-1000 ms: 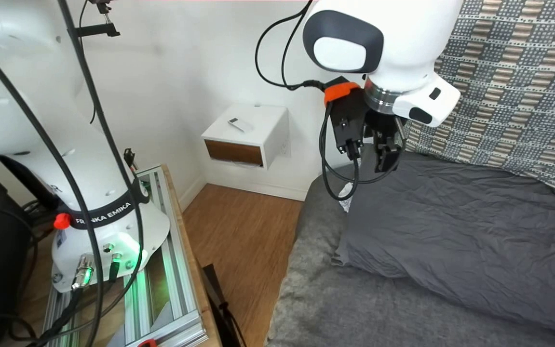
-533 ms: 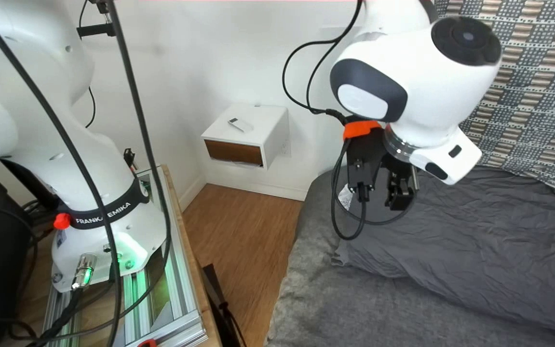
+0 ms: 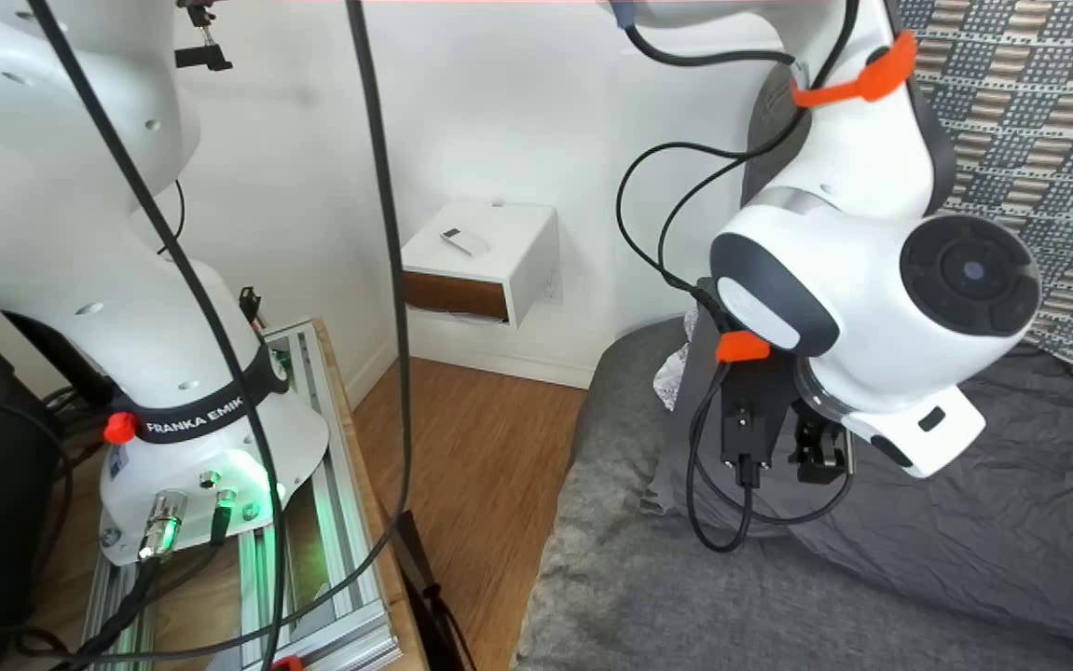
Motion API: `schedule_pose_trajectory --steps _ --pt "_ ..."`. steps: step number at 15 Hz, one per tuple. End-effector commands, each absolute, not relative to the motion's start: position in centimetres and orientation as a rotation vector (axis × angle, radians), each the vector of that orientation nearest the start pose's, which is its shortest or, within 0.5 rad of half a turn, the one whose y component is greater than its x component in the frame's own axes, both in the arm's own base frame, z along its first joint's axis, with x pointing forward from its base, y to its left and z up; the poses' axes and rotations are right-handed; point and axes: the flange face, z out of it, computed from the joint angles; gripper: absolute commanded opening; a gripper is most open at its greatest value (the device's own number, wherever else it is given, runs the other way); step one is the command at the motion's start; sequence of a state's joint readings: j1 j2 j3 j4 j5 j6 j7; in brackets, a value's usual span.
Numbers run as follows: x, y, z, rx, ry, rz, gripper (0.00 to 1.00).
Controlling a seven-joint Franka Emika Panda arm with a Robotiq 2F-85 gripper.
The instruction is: Move the grey pillow forwards
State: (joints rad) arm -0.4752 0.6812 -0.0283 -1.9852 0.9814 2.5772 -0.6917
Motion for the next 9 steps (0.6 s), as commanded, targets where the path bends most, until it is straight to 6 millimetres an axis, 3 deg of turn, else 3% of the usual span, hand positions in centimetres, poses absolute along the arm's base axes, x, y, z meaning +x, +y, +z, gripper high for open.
schedule_pose_trajectory --steps 1,6,7,9 --pt "52.2 -31.7 6.5 -2.487 0.942 -0.308 1.00" --pt "53.6 -34.4 1.7 -2.484 0.980 -0.310 1.00" --pt "52.5 -33.2 3.4 -2.515 0.974 -0.286 1.00" --pt "52.8 -33.8 2.0 -2.513 0.981 -0.290 1.00"
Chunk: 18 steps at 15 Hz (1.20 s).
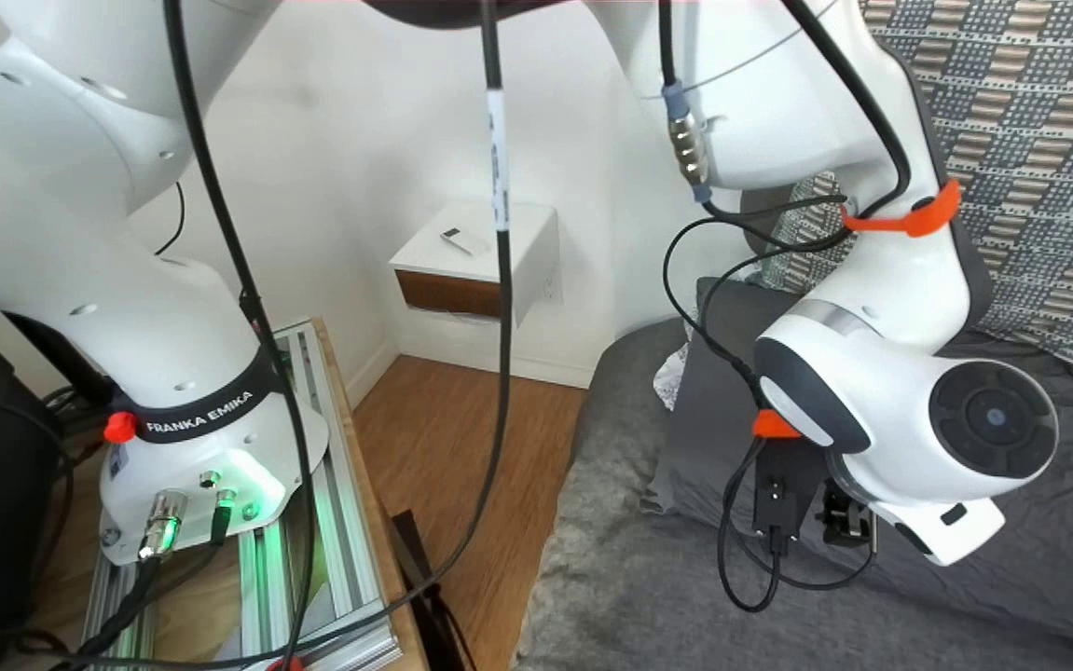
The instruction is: Move the grey pillow forwards
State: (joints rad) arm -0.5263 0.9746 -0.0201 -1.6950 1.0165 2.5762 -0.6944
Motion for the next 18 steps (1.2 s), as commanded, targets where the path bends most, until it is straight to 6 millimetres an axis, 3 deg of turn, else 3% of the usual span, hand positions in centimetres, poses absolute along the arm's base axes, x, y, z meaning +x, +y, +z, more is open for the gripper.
schedule_pose_trajectory --steps 1,4,18 --pt "53.0 -33.9 1.7 -2.513 0.981 -0.292 1.00" --pt "53.2 -34.2 1.3 -2.504 0.977 -0.281 1.00" --pt "53.9 -39.5 -6.0 -2.328 0.963 -0.341 1.00"
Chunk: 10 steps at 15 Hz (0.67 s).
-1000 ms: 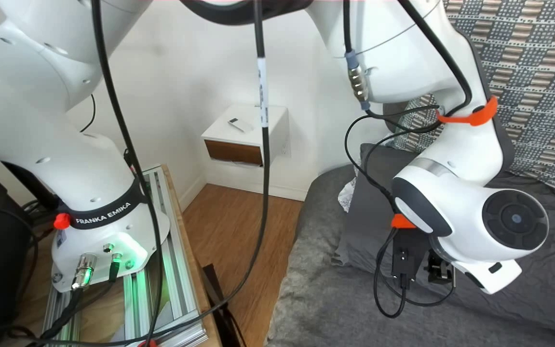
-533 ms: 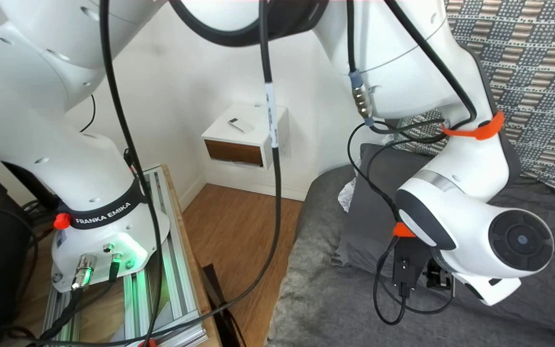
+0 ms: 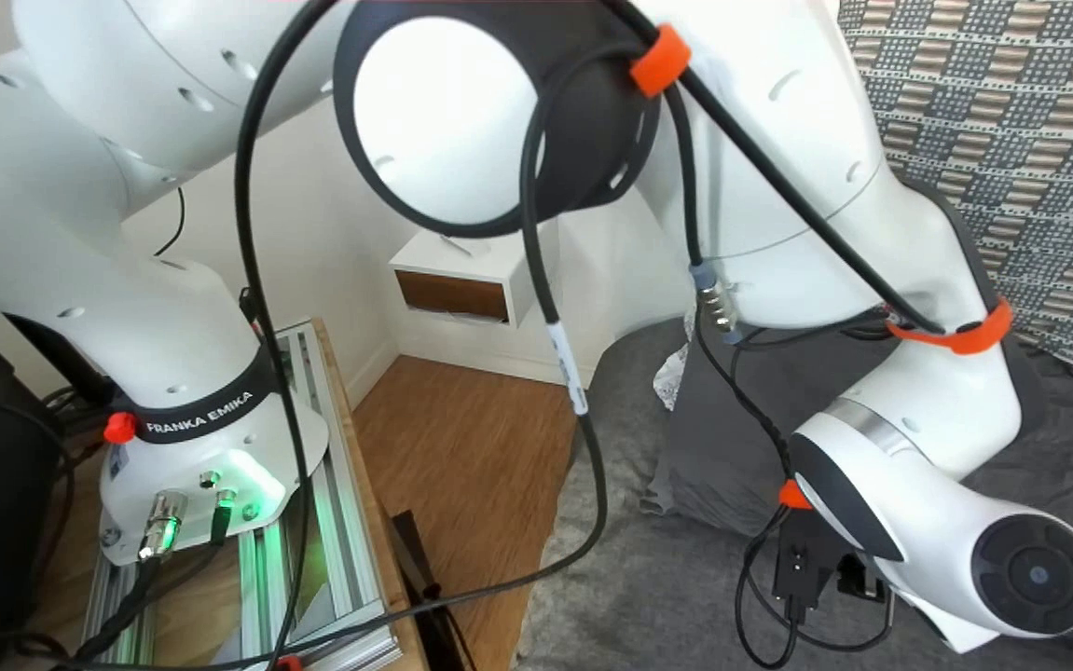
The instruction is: Move the grey pillow forwards
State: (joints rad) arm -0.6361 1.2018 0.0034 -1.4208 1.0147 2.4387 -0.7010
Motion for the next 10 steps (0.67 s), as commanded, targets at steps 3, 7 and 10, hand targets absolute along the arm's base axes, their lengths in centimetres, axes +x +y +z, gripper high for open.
schedule_pose_trajectory --steps 3,7,10 --pt "54.6 -39.7 -7.0 -2.280 0.960 -0.372 1.00" --pt "55.5 -39.6 -7.9 -2.252 0.947 -0.384 0.59" --pt "55.9 -39.6 -8.2 -2.226 0.932 -0.385 0.37"
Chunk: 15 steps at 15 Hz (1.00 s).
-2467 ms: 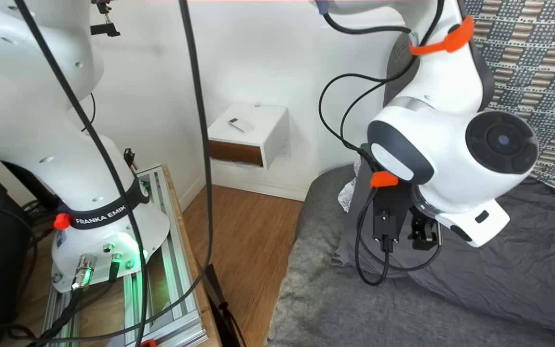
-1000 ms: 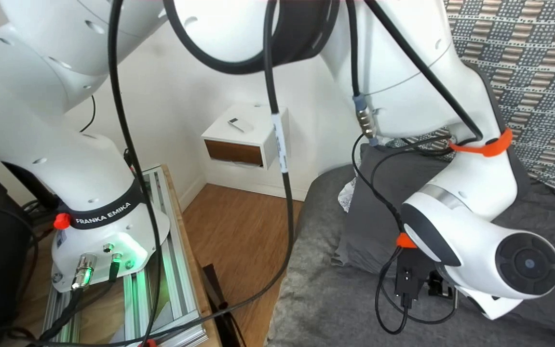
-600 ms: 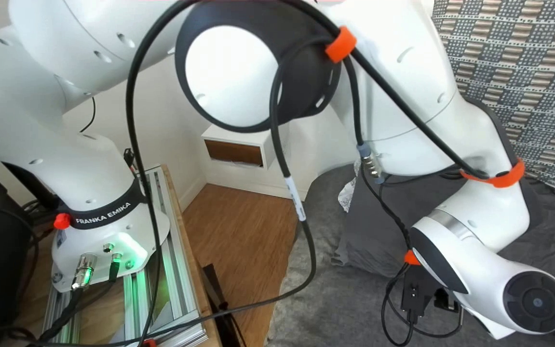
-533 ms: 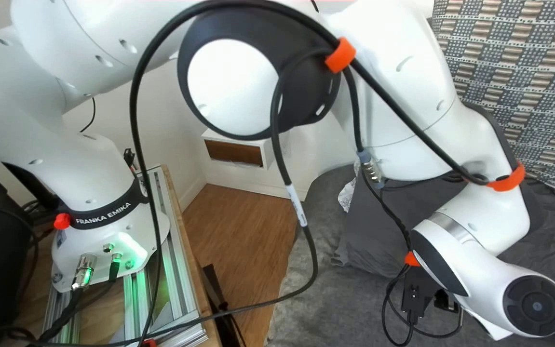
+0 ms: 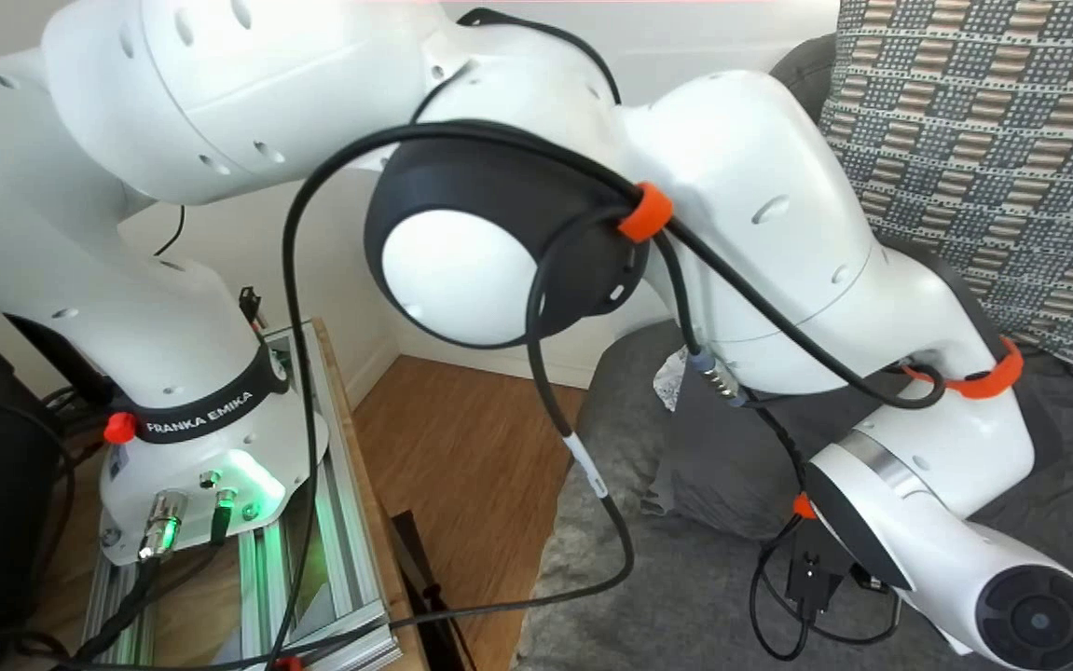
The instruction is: Move the grey pillow forwards
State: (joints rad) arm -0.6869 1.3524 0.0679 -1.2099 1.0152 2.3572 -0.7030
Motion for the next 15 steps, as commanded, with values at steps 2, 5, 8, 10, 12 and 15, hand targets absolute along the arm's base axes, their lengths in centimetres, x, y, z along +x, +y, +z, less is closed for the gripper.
schedule_pose_trajectory --steps 2,5,8,10,12,15 --pt "56.0 -39.6 -8.2 -2.218 0.924 -0.377 0.25" --pt "56.0 -39.7 -8.0 -2.224 0.921 -0.354 0.03" --pt "55.5 -40.4 -7.1 -2.243 0.943 -0.345 0.00" --pt "55.0 -41.1 -5.9 -2.262 0.958 -0.357 0.01" --pt "54.5 -41.9 -4.7 -2.271 0.965 -0.385 0.01" --pt "53.4 -43.2 -3.2 -2.285 0.982 -0.420 0.01"
